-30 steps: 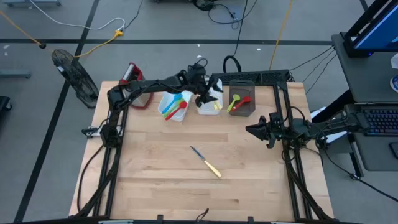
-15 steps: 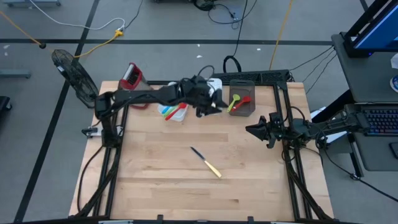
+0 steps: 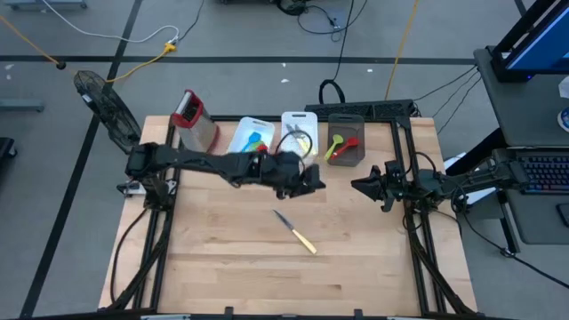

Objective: Pick & Place Kitchen Items
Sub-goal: Put the yellow knife into the right white bin

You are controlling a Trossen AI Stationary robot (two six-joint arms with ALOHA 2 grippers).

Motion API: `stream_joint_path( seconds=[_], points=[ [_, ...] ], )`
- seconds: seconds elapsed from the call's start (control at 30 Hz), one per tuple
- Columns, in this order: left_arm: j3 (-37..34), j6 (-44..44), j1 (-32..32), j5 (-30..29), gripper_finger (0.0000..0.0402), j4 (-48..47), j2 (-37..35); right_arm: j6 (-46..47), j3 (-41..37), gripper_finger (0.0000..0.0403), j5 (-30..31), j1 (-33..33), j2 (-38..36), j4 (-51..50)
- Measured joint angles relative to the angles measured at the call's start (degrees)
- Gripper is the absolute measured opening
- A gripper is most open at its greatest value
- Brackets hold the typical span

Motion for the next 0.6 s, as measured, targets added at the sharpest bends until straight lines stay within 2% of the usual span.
stream_joint_path(
  seconds=[0.1, 0.43, 0.6],
  points=[
    [0.0, -0.2, -3.0, -3.9, 0.0237, -0.3, 0.2, 0.0, 0.0, 0.0055, 0.0, 0.0, 0.0, 0.0],
    [0.0, 1.0, -11.1, -10.4, 0.0237, 0.0, 0.1, -1.3, 0.0, 0.0055, 0.0, 0.0, 0.0, -0.1],
    [0.0, -3.9, -15.8, -15.3, 0.0237, 0.1, 0.1, -4.6, 0.0, 0.0055, 0.0, 0.0, 0.0, -0.2]
  ],
)
